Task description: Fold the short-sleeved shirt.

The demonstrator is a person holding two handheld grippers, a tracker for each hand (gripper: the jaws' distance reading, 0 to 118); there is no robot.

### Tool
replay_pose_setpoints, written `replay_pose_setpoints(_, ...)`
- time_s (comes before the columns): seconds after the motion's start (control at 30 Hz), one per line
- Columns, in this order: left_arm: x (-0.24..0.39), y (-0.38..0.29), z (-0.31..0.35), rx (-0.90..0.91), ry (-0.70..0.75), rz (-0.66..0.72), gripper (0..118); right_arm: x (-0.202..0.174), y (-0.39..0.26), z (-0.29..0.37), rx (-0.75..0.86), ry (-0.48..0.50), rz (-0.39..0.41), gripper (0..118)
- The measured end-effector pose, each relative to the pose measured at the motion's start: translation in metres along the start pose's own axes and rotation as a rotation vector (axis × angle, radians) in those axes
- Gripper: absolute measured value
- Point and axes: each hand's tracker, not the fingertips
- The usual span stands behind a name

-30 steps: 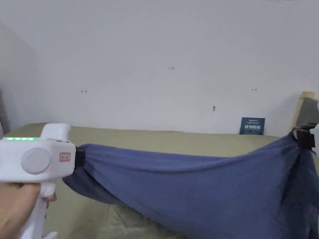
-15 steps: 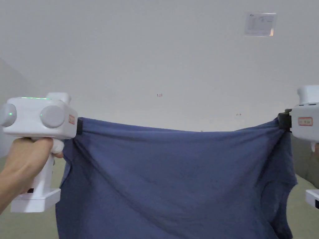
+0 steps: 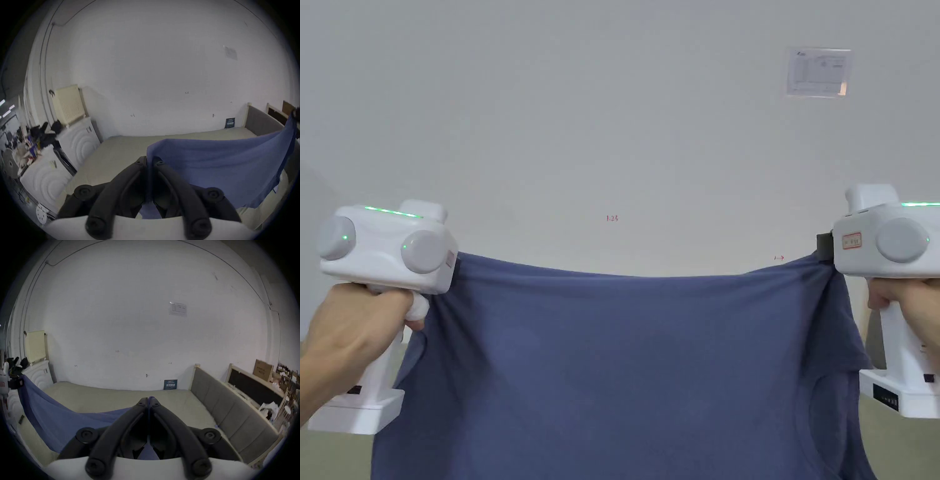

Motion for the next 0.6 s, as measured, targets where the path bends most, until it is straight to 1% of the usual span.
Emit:
replay_pose_setpoints(0.07, 0.005, 0.016, -0.01, 0.01, 0.0, 0.011, 9, 0.0, 0.018, -0.017, 0.019, -0.006, 0.029, 0)
replay_pose_setpoints(0.2, 0.016, 0.047, -0.032, 0.042, 0.019, 0.005, 9, 0.0, 0.055, -0.044, 0.048, -0.019, 0.001, 0)
replay_pose_setpoints(0.23, 0.019, 0.054, -0.038, 0.047, 0.021, 0.006, 9, -0.002, 0.064, -0.051, 0.054, -0.025, 0.004, 0)
replay_pose_setpoints(0.3, 0.025, 0.067, -0.05, 0.049, 0.027, 0.006, 9, -0.004, 0.079, -0.067, 0.072, -0.046, 0.036, 0)
replay_pose_setpoints(0.33, 0.029, 0.072, -0.056, 0.054, 0.03, 0.005, 9, -0.004, 0.085, -0.074, 0.076, -0.052, 0.037, 0)
replay_pose_setpoints(0.43, 0.038, 0.082, -0.077, 0.071, 0.05, -0.032, 9, -0.007, 0.096, -0.096, 0.081, -0.053, 0.037, 0)
replay_pose_setpoints(0.6, 0.047, 0.081, -0.114, 0.063, 0.054, 0.013, 9, -0.015, 0.092, -0.132, 0.069, -0.06, 0.054, 0)
